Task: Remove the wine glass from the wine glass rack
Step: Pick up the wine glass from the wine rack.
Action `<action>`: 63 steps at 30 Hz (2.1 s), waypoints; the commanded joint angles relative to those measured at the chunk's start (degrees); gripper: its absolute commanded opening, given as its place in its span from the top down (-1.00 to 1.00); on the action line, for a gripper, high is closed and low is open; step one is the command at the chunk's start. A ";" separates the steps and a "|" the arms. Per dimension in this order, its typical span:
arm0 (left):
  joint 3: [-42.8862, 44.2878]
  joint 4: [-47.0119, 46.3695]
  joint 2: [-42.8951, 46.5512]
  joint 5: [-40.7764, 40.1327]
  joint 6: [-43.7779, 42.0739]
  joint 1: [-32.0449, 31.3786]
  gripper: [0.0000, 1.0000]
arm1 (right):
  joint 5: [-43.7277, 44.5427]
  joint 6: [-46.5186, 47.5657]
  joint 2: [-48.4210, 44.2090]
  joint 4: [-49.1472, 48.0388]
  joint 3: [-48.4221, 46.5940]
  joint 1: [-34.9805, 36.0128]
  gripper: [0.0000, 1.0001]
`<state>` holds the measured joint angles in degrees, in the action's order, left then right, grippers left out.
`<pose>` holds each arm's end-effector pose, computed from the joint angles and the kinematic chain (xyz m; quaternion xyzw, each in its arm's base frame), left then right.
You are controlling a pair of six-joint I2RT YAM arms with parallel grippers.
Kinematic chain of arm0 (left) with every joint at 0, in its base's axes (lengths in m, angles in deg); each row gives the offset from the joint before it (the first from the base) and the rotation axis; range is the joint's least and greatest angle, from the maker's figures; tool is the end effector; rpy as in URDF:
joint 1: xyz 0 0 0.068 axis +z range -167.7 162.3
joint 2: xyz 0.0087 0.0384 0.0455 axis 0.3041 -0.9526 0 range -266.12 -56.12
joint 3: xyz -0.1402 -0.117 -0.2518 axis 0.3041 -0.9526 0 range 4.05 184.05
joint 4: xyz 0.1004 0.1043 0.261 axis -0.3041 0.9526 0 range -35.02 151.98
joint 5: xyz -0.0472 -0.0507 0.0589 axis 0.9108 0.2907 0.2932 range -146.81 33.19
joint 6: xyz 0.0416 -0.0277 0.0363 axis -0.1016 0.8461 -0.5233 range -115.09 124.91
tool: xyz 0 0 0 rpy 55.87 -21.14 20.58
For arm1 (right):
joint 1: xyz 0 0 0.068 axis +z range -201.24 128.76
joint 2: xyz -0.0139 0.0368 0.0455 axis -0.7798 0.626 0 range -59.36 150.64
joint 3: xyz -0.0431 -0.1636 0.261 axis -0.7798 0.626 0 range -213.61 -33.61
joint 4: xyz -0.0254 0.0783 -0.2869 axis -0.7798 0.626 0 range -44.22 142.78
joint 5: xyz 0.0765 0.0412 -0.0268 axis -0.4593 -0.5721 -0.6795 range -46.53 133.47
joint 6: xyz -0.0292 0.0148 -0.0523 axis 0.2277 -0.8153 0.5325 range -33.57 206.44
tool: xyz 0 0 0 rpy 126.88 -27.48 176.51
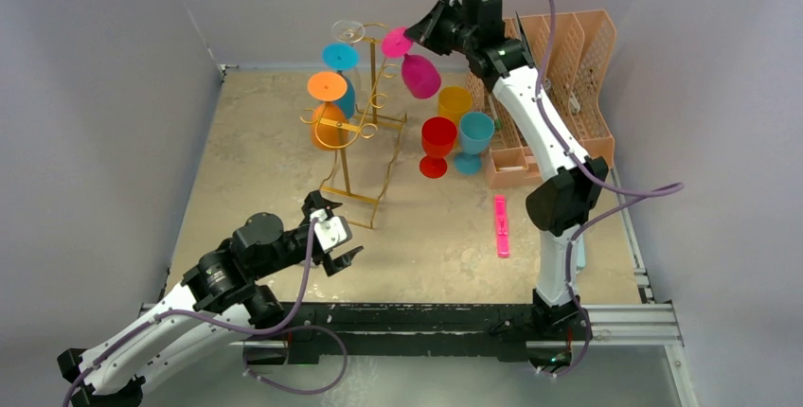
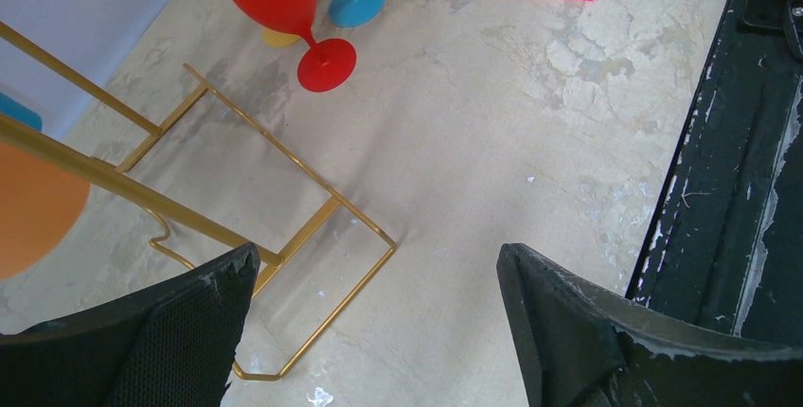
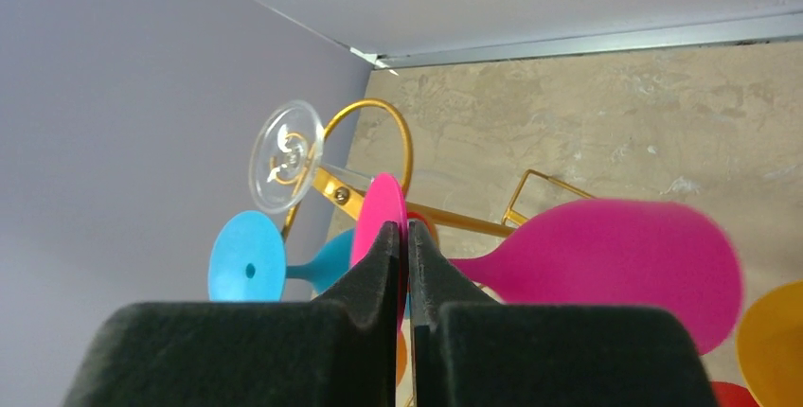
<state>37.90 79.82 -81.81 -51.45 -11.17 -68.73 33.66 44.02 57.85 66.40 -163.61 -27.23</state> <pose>0.0814 -0.1075 0.3101 0.4662 0.6524 -0.2149 0.5576 0.4913 0.2276 0.4883 0.0646 0.7503 0.4125 0.5125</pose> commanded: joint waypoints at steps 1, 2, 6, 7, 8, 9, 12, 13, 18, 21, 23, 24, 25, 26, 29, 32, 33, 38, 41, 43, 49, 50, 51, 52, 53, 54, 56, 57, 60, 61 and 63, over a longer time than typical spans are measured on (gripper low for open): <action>0.05 -2.25 0.09 0.87 -0.37 0.13 -0.91 | 1.61 1.80 -3.58 0.83 1.19 0.07 1.00; 0.04 -2.25 0.01 0.86 -0.39 0.08 -0.91 | 1.53 1.31 -3.64 0.76 1.38 0.07 1.00; -0.01 -2.25 0.05 0.87 -0.40 0.14 -0.91 | -0.35 -1.24 -3.91 -0.49 2.05 0.07 1.00; -0.01 -2.22 0.01 0.85 -0.43 0.11 -0.91 | -0.63 -1.74 -3.89 -0.76 2.11 0.07 1.00; 0.01 -2.20 0.02 0.87 -0.42 0.07 -0.91 | -1.04 -2.40 -3.91 -0.97 2.04 0.07 1.00; 0.00 -2.15 -0.05 0.87 -0.44 0.13 -0.91 | -1.52 -3.03 -3.86 -1.09 1.98 0.09 1.00; 0.08 -2.12 -0.12 0.72 -0.45 0.13 -0.91 | -2.14 -4.67 -3.68 -0.85 1.28 0.07 1.00; 0.08 -2.20 -0.08 0.44 -0.28 0.09 -0.91 | -2.23 -5.08 -3.77 -0.90 1.10 0.07 1.00; -0.17 -2.60 0.28 -0.11 0.09 0.12 -0.93 | -2.71 -6.55 -4.45 -1.31 0.52 -0.02 1.00; -0.17 -2.56 0.63 -0.46 0.05 0.11 -0.94 | -2.16 -6.60 -5.28 -1.90 0.97 -0.15 1.00; -0.12 -2.49 0.68 -0.75 0.11 0.13 -0.94 | -1.97 -7.45 -5.42 -2.16 0.88 -0.78 1.00; -0.10 -2.40 0.71 -1.01 0.21 0.09 -0.94 | -2.38 -8.87 -5.30 -2.32 0.62 -1.13 1.00; -0.10 -2.31 0.72 -1.10 0.26 0.13 -0.94 | -3.23 -10.05 -4.90 -2.62 0.09 -1.53 1.00; -0.07 -2.28 0.83 -1.17 0.26 0.14 -0.94 | -4.37 -11.11 -4.41 -2.55 -0.70 -1.79 1.00; -0.08 -2.25 0.89 -1.38 0.17 0.12 -0.94 | -6.60 -13.70 -3.69 -2.83 -1.95 -2.27 1.00; 0.06 -1.83 0.75 -1.33 -0.01 0.09 -0.95 | -6.59 -14.76 -4.61 -4.08 -0.46 -2.39 1.00; 0.12 -1.60 0.66 -1.32 -0.15 0.13 -0.96 | -6.44 -14.98 -4.95 -4.36 0.02 -2.45 1.00; 0.43 -1.28 0.06 -1.31 -0.20 0.07 -0.96 | -6.51 -14.94 -6.18 -4.38 1.32 -2.82 1.00; 0.52 -1.36 0.37 -1.32 -0.06 0.14 -0.96 | -5.58 -13.55 -7.41 -4.28 2.28 -2.95 1.00; 0.39 -1.60 0.80 -1.64 0.16 0.09 -0.96 | -5.24 -12.35 -8.41 -4.21 2.96 -3.00 1.00; 0.17 -2.36 1.87 -3.14 0.98 0.12 -0.97 | -6.29 -9.80 -10.40 -3.39 3.42 -3.09 1.00; 0.14 -2.52 1.99 -3.47 1.17 0.07 -0.97 | -6.55 -9.27 -10.87 -3.13 3.57 -3.09 1.00; 0.10 -2.57 2.15 -3.78 1.37 0.12 -0.97 | -6.73 -8.61 -11.36 -2.80 3.72 -3.09 1.00; 0.07 -2.63 2.24 -4.25 1.54 0.10 -0.97 | -6.99 -7.93 -11.82 -2.40 4.20 -3.09 1.00; 0.09 -2.76 2.30 -4.66 1.85 0.09 -0.97 | -7.23 -7.15 -12.68 -2.27 4.97 -3.09 1.00; 0.08 -2.92 2.36 -5.00 2.15 0.11 -0.97 | -7.20 -6.30 -13.55 -2.34 5.97 -3.09 1.00; 0.28 -2.82 2.39 -5.20 2.35 0.13 -0.97 | -6.60 -4.45 -16.29 -3.19 9.51 -3.09 1.00; 0.59 -2.67 2.30 -5.27 2.57 0.08 -0.97 | -6.96 -3.54 -17.70 -3.93 11.54 -3.01 1.00; 2.10 -1.63 1.42 -10.08 4.72 0.09 -0.97 | -10.54 -1.01 -22.46 -6.36 17.08 -3.01 1.00; 2.71 -1.25 1.05 -11.49 6.15 0.12 -0.98 | -11.90 0.32 -24.06 -6.46 18.46 -3.01 1.00; 3.58 -0.61 0.36 -14.02 8.31 0.11 -0.98 | -14.41 3.19 -28.17 -6.16 21.50 -3.00 1.00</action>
<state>38.22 79.82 -80.26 -59.14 -7.98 -68.73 25.31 40.57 37.18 63.87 -145.56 -30.05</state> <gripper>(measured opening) 0.985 0.011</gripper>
